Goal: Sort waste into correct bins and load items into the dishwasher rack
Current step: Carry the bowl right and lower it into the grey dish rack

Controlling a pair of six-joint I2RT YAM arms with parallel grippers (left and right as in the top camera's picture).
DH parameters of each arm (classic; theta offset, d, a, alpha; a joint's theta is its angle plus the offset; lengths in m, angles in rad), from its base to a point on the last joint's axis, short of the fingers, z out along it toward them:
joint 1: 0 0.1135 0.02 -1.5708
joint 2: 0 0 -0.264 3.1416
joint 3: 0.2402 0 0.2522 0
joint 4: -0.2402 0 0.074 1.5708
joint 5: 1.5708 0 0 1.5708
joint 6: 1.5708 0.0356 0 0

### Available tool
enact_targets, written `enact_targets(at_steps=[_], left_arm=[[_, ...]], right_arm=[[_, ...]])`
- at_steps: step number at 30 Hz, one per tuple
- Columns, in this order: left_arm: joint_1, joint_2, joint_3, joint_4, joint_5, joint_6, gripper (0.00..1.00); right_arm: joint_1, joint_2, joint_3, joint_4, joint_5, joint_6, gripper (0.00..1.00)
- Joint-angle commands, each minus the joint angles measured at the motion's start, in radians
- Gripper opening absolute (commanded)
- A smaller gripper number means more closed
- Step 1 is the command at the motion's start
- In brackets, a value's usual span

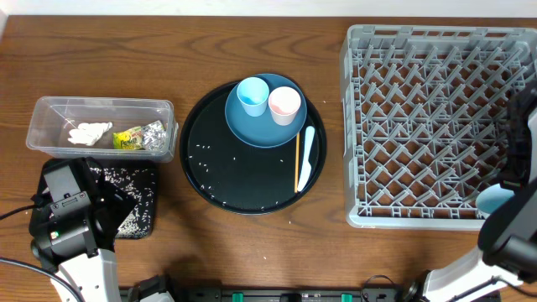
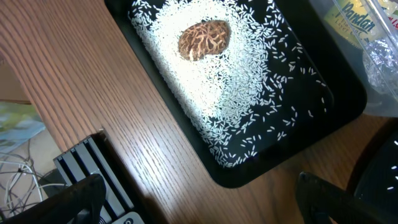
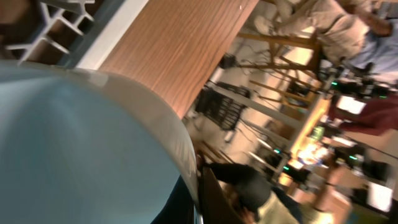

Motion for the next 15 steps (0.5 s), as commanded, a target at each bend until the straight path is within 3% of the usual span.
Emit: enact_targets(at_steps=[1,15], left_arm=[[0.004,-0.001,0.013,-0.002,-0.011,-0.001,0.98],[0.004,-0.001,0.013,-0.002,-0.011,-0.001,0.98]], right_arm=[[-0.006,0.037,0.038,0.008,0.052,0.012,0.01],[0.083,0.053,0.139,0.114,0.117,0.011,0.01]])
